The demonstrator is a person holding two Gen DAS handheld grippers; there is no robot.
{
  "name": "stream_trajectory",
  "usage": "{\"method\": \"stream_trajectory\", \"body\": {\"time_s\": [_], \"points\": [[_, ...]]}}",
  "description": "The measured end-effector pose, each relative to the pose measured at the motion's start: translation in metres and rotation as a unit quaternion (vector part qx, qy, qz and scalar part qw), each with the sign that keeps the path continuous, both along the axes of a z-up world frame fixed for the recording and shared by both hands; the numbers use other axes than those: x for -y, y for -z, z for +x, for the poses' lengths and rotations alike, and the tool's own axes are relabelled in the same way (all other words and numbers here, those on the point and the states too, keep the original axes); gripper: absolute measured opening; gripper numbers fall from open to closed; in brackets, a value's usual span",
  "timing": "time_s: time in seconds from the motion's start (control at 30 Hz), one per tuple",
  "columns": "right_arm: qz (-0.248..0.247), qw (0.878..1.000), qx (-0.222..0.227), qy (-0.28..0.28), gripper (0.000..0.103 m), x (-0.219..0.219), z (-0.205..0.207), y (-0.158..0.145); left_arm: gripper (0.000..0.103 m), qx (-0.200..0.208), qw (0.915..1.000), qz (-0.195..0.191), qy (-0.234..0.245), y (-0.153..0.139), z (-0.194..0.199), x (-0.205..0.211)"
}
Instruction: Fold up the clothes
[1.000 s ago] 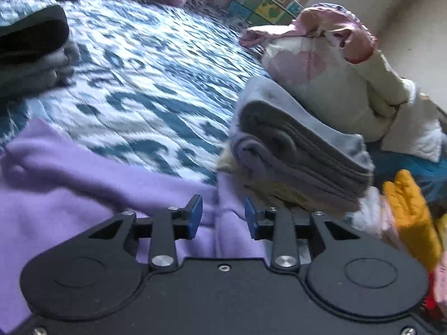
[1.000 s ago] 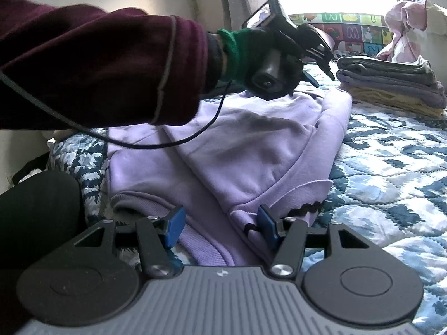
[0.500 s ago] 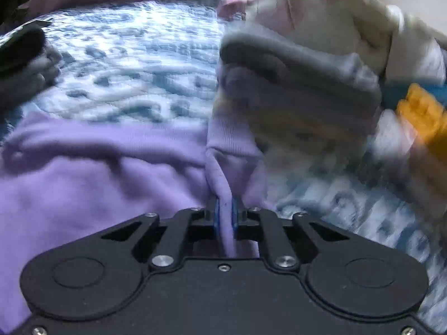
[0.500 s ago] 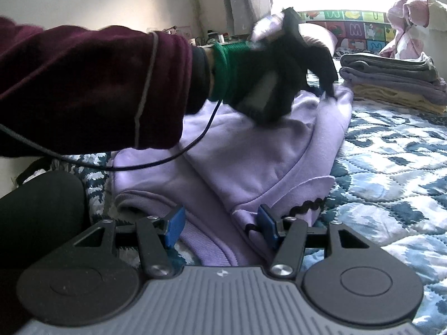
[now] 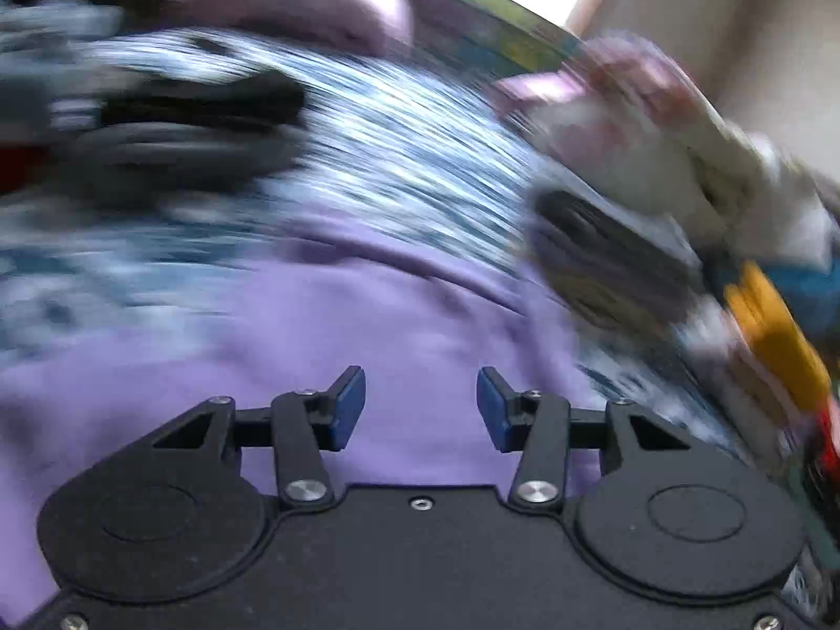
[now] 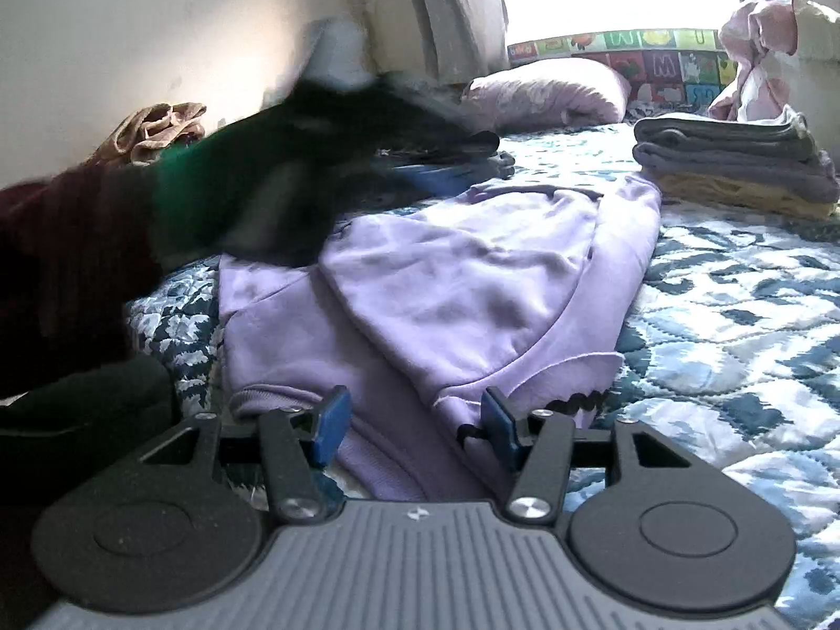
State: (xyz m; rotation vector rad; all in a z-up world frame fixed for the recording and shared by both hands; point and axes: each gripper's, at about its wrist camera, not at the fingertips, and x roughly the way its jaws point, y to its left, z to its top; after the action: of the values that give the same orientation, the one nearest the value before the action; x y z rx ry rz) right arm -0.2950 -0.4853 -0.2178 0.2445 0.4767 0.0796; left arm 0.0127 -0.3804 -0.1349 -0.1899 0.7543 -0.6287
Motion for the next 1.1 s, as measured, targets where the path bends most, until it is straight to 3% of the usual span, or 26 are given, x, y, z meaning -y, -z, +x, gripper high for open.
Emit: {"method": "stream_trajectory", "body": {"time_s": [0.1,0.2,0.3,0.4,0.5,0.53,0.57,0.6,0.7,0.83,0.9,1.0,1.07,1.1], "points": [[-0.016,1.0,0.0,0.007,0.056,-0.005,0.001,-0.001,0.046,-0.014,0.9962,-0.002,-0.085,0.0,0.011,-0.07],[-0.025,1.0,0.0,0.013,0.057,-0.009,0.003,-0.001,0.046,-0.058,0.9905,-0.046,-0.116,0.008,0.017,-0.112],[-0.028,0.999,-0.002,0.022,0.056,-0.009,0.006,0.0,0.046,-0.11,0.9844,-0.07,-0.118,0.027,0.023,-0.12],[-0.029,0.999,-0.003,0.032,0.056,-0.009,0.007,0.0,0.046,-0.126,0.9826,-0.076,-0.114,0.043,0.026,-0.111],[-0.031,0.999,-0.005,0.036,0.055,-0.008,0.008,0.002,0.044,-0.125,0.9805,-0.089,-0.123,0.047,0.028,-0.102],[-0.031,0.999,-0.007,0.037,0.055,-0.008,0.009,0.003,0.037,-0.119,0.9816,-0.085,-0.122,0.046,0.027,-0.101],[-0.032,0.999,-0.008,0.038,0.055,-0.007,0.009,0.003,0.009,-0.112,0.9835,-0.078,-0.118,0.045,0.027,-0.099],[-0.032,0.999,-0.01,0.038,0.055,-0.007,0.01,0.004,0.005,-0.104,0.9858,-0.07,-0.112,0.042,0.026,-0.096],[-0.03,0.999,-0.012,0.04,0.055,-0.006,0.011,0.005,0.003,-0.036,0.9927,-0.069,-0.093,0.01,0.007,-0.098],[-0.021,0.999,-0.012,0.04,0.055,-0.004,0.011,0.005,0.003,0.032,0.9901,-0.105,-0.088,-0.031,-0.023,-0.123],[-0.023,0.999,-0.013,0.037,0.055,-0.005,0.011,0.004,0.003,0.038,0.9898,-0.106,-0.088,-0.03,-0.028,-0.129],[-0.022,0.999,-0.018,0.033,0.056,-0.005,0.011,0.005,0.003,0.026,0.9932,-0.03,-0.11,-0.004,-0.02,-0.122],[-0.017,0.999,-0.021,0.031,0.056,-0.004,0.011,0.005,0.003,-0.011,0.9908,-0.023,-0.133,0.015,-0.014,-0.127],[-0.017,0.999,-0.021,0.031,0.056,-0.004,0.01,0.004,0.003,-0.008,0.9905,-0.022,-0.136,0.015,-0.017,-0.128]]}}
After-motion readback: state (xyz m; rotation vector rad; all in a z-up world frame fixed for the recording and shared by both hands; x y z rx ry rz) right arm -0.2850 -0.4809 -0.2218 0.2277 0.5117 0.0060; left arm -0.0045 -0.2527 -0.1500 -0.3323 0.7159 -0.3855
